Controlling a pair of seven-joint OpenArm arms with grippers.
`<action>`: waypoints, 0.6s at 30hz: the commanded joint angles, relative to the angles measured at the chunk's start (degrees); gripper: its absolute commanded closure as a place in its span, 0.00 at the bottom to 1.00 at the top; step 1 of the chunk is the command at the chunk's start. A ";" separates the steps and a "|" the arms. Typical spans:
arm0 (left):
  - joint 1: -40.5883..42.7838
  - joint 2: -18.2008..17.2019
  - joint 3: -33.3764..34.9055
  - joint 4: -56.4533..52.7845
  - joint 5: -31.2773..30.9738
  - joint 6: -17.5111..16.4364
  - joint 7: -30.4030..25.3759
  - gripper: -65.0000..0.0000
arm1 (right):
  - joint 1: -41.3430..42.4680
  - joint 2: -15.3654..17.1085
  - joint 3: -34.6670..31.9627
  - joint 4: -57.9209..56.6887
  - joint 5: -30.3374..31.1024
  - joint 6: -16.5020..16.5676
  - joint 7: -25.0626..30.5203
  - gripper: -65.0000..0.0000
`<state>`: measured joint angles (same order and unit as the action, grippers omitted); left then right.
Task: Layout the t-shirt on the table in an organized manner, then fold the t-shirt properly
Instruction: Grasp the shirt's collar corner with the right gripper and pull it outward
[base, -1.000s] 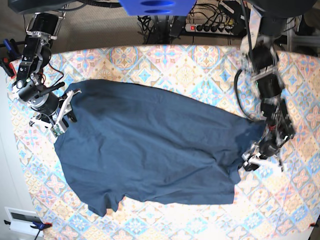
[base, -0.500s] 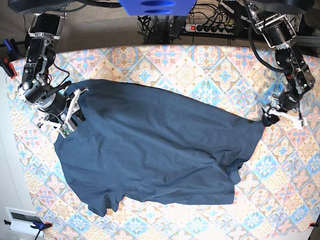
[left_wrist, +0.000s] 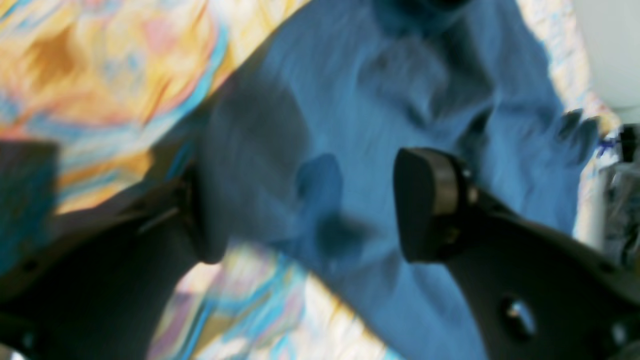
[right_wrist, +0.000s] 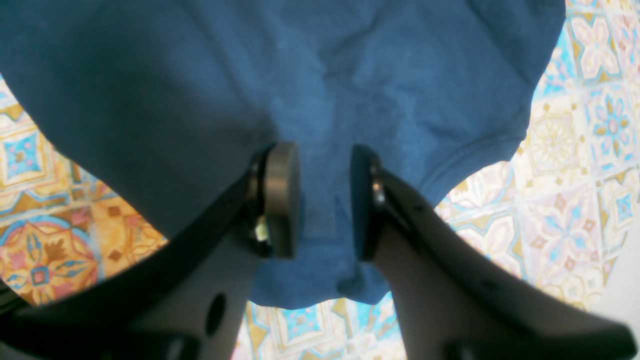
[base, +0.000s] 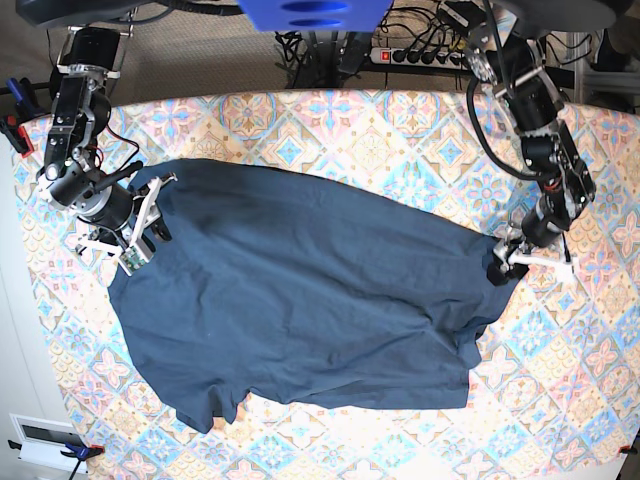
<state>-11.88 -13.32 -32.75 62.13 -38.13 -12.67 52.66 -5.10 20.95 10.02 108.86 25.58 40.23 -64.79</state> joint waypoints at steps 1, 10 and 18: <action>-1.00 0.09 0.18 0.16 0.55 0.05 0.57 0.50 | 0.75 0.90 0.48 1.08 0.48 -0.23 1.01 0.74; -5.75 -2.37 0.18 4.55 -14.31 0.05 5.58 1.00 | -7.95 1.25 0.31 1.16 0.48 -0.23 1.01 0.74; -6.27 -4.57 0.36 10.53 -19.06 0.05 8.30 1.00 | -13.23 1.34 0.13 1.08 0.39 -0.23 1.01 0.74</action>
<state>-16.67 -16.91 -32.27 71.64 -55.99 -12.19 61.95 -18.83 21.43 9.85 109.03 25.47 40.05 -64.77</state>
